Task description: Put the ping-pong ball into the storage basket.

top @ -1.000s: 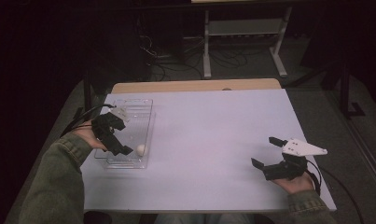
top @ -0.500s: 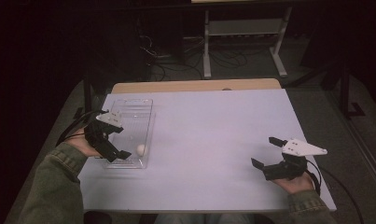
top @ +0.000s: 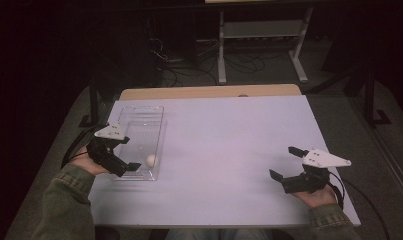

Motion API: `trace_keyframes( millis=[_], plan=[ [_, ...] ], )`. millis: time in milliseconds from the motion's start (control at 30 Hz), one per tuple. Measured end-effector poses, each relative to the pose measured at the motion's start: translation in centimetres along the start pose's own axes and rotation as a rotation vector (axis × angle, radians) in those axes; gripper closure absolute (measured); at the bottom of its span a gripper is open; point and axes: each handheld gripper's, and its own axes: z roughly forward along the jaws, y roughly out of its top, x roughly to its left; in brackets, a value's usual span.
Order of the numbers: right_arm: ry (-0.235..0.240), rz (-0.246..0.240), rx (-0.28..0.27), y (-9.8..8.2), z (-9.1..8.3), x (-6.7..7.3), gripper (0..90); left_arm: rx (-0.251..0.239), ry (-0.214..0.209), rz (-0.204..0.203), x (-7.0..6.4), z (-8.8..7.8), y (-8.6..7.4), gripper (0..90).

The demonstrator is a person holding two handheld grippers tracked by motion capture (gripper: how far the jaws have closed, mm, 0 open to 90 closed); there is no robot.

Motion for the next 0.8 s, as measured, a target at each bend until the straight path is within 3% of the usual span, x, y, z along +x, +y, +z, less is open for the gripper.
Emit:
trace_keyframes(
  millis=[33,200,367,533,800],
  plan=[
    [-0.001,0.002,-0.002,0.0,0.0,0.0,0.0,-0.028,0.005,-0.013,0.0,-0.1,-0.4,0.0],
    [0.000,0.002,0.001,0.0,0.0,0.0,0.0,-0.046,0.011,-0.030,-0.1,-0.1,-1.1,0.0],
    [-0.004,-0.001,-0.004,0.0,0.0,0.0,0.0,-0.095,0.036,-0.053,-0.3,0.1,-2.0,0.0],
    [-0.002,-0.004,-0.002,0.0,0.1,0.0,0.0,-0.093,0.030,-0.055,-0.6,0.5,-2.3,0.0],
    [-0.002,-0.004,0.000,0.0,0.0,0.0,0.0,-0.159,0.043,-0.085,-0.8,0.5,-2.9,0.0]
  ],
)
